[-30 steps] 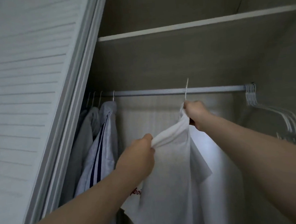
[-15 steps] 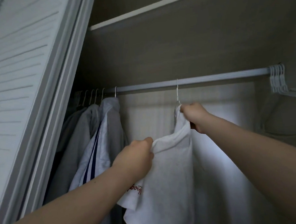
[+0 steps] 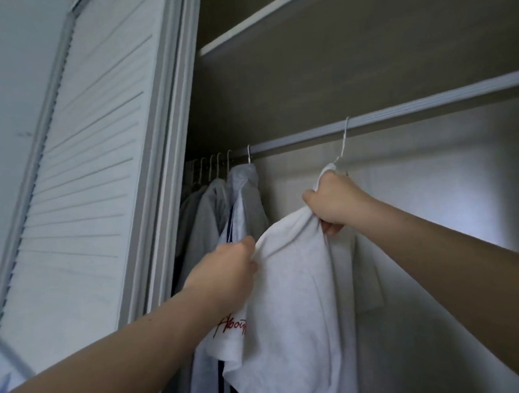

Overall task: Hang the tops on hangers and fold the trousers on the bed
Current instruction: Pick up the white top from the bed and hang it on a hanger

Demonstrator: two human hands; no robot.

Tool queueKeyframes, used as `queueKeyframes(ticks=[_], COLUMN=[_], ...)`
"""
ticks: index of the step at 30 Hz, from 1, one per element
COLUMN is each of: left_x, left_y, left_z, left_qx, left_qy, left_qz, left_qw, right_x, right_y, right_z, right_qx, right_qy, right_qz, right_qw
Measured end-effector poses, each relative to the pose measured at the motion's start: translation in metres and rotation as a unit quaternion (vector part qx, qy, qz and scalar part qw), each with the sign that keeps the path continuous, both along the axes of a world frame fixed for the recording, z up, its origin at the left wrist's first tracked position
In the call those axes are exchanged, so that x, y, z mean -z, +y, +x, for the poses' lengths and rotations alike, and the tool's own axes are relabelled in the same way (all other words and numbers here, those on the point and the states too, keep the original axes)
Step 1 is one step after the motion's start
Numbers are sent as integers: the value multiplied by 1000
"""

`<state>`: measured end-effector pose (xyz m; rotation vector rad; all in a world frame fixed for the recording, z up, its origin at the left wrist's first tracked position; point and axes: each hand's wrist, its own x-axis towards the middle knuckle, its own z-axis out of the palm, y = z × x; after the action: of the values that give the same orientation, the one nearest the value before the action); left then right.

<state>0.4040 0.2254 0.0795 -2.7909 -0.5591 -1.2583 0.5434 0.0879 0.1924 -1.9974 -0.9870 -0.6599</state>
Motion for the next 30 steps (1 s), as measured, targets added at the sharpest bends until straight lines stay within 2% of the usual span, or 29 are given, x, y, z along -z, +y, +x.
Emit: queueKeyframes(ticks=[11,17,22,26,30], left_x=[-2,-5,-6,-5,-1], left_y=[31,30,26,24,24], left_z=[-37,-44,-42,-40,-48], left_qx=[-56,-97,-110,-106,-88], left_qy=[12,19,27,32,29], left_qz=[-14,2,12,4,40], left_qw=[998,995,994,994,995], right_x=[1,-1,1,8,19], right_y=[81,114,138,154,154], right_z=[19,22,26,35,36], right_qx=[-124,-143,-189,-176,-72], right_qy=[4,-9,26,-4,-90], right_qz=[-4,-35,-24,-11,40], right_qw=[992,989,981,984,993])
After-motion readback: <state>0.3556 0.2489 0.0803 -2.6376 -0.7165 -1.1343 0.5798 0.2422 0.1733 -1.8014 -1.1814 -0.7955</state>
